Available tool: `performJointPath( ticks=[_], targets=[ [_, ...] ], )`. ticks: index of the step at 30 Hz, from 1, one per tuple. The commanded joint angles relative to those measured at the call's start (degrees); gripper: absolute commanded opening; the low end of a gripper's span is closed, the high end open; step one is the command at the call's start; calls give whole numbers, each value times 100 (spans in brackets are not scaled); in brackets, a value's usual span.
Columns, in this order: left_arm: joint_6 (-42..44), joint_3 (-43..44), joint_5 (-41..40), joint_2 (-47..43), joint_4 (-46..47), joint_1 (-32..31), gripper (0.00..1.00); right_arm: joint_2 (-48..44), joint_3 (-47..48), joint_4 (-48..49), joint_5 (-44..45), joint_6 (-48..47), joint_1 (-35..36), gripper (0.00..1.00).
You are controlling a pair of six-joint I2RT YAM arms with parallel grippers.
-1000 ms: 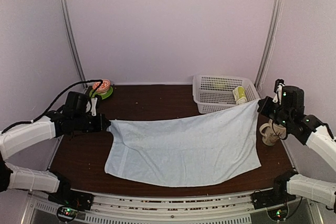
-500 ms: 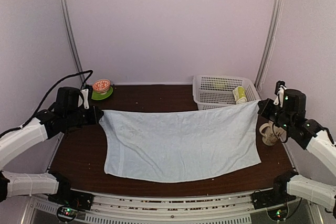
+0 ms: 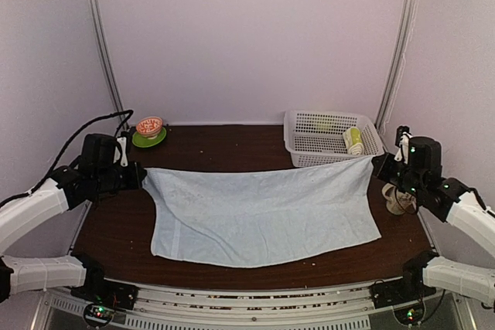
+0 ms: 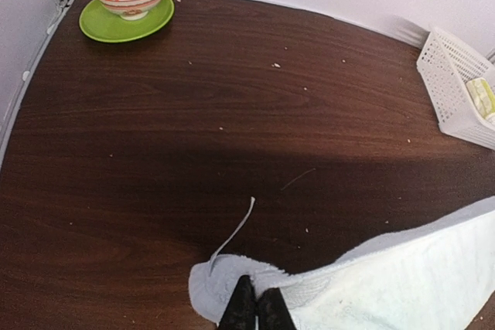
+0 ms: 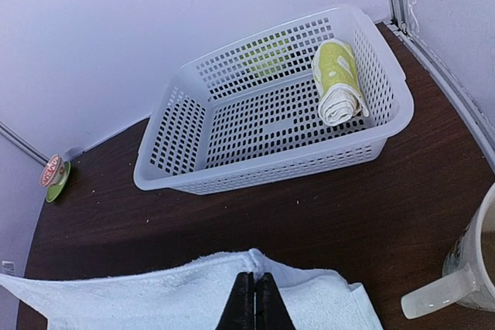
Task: Roll the towels
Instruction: Fold the towel at the center of the board.
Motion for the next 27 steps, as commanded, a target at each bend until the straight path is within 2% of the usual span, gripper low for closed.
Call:
performJointPath(
  ticks=[1, 10, 17, 27],
  targets=[
    [-40, 190, 581, -155, -88, -119, 0, -298, -5, -440, 104, 44, 48, 0],
    [-437, -311, 653, -900, -515, -1010, 0, -1146, -349, -1185, 340, 202, 46, 0],
    [-657, -864, 656, -1301, -499, -1036, 0, -1411, -417, -1182, 406, 358, 49, 0],
    [-860, -956, 208, -1555, -862, -1042, 0, -1769, -354, -1421, 811, 440, 32, 0]
  ],
)
